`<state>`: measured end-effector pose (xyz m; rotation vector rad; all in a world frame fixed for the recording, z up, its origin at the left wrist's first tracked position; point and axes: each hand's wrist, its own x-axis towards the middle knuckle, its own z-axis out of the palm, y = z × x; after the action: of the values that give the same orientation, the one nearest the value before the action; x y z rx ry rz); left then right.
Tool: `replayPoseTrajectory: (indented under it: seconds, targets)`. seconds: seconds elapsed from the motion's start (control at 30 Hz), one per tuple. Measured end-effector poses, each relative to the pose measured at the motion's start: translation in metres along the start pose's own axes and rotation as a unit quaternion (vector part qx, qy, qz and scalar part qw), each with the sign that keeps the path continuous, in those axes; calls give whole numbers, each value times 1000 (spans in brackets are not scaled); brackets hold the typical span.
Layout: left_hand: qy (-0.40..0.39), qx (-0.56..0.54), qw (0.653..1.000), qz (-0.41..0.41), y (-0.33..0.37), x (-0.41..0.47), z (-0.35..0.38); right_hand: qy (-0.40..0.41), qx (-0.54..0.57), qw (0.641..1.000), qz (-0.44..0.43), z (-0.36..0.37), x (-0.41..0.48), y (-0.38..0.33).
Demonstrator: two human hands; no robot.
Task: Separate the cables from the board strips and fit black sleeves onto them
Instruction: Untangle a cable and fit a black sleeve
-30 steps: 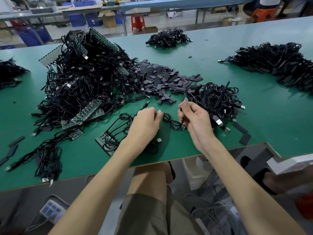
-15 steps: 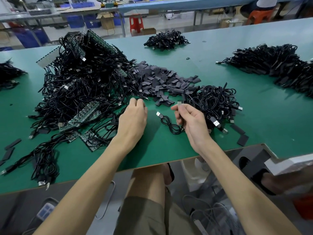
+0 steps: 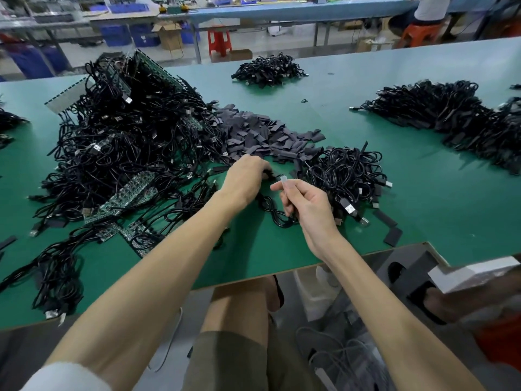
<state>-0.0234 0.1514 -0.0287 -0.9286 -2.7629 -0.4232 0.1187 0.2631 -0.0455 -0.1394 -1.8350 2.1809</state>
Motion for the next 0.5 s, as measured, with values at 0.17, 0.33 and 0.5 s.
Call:
replayPoseTrajectory:
  seconds: [0.17,0.33,0.5]
  targets:
    - [98,-237,962,-94,3,-18,-9,-3,0,1000,-6,-1,1,1]
    - [78,-535,833,-115,2,-41,-20,7,-11,1000,-22,1,1,1]
    - [-34,-657,746,-99,-3,-67,-13,1,-43,999,-32,3,0,0]
